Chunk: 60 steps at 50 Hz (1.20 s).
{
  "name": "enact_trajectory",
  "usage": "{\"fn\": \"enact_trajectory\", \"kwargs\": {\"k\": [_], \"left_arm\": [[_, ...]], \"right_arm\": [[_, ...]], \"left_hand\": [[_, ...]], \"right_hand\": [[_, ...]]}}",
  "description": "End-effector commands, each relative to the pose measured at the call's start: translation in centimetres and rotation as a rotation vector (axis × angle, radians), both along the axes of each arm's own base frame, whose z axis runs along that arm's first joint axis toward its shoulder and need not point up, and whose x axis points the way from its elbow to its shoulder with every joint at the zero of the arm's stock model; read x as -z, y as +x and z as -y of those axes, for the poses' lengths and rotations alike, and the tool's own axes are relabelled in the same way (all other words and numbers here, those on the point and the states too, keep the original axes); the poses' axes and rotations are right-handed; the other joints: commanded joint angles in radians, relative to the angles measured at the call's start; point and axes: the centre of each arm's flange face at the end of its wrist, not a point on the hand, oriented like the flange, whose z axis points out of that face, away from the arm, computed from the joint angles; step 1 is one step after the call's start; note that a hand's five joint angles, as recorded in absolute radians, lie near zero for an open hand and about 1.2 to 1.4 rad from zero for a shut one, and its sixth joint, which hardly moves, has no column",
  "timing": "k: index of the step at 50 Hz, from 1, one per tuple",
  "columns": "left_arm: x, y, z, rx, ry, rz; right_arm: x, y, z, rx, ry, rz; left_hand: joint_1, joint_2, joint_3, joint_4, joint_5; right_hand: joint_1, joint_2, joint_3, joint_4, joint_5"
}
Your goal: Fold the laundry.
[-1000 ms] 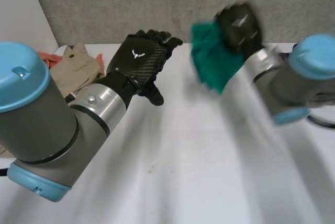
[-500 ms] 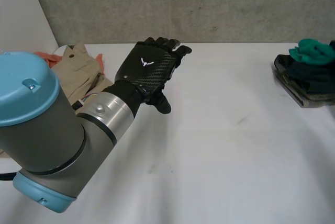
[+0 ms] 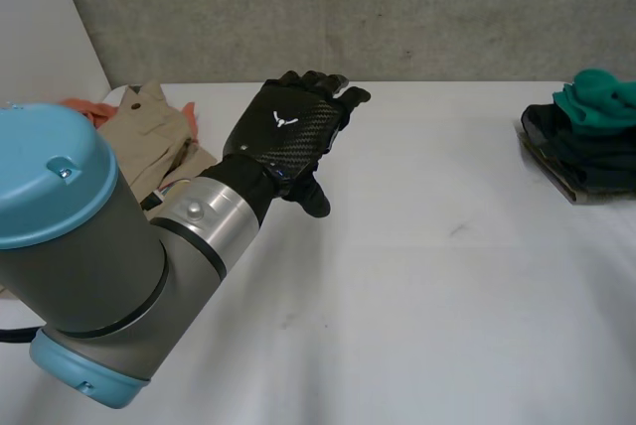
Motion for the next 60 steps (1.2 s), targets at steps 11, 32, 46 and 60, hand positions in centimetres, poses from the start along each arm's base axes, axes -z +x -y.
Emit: {"fn": "enact_trajectory", "kwargs": {"k": [11, 32, 46, 60], "left_arm": [[0.0, 0.0, 0.0, 0.0, -0.002, -0.004], [-2.0, 0.5, -0.4, -0.003, -0.047, -0.039], [-8.5, 8.2, 8.0, -0.403, -0.209, -0.142], [3.8, 21.0, 22.9, -0.635, -0.056, 0.22]], "right_arm": [[3.2, -1.9, -0.4, 0.026, 0.05, 0.034], [-15.3, -9.7, -5.9, 1.014, -0.046, -0.47], [-21.2, 13.8, -13.5, 0.346, -0.23, -0.126], [-6.0, 26.5, -28.9, -0.298, 0.281, -0.306]], "left_hand": [[-0.007, -0.025, -0.026, -0.025, -0.037], [-0.01, -0.028, -0.029, -0.028, -0.04], [0.002, -0.016, -0.017, -0.016, -0.029], [0.008, -0.011, -0.011, -0.01, -0.023]], "right_hand": [[-0.432, -0.551, -0.575, -0.61, -0.56], [-0.848, -0.967, -0.991, -1.026, -0.976], [-0.848, -0.967, -0.991, -1.026, -0.976], [-0.848, -0.967, -0.991, -1.026, -0.976]]}}
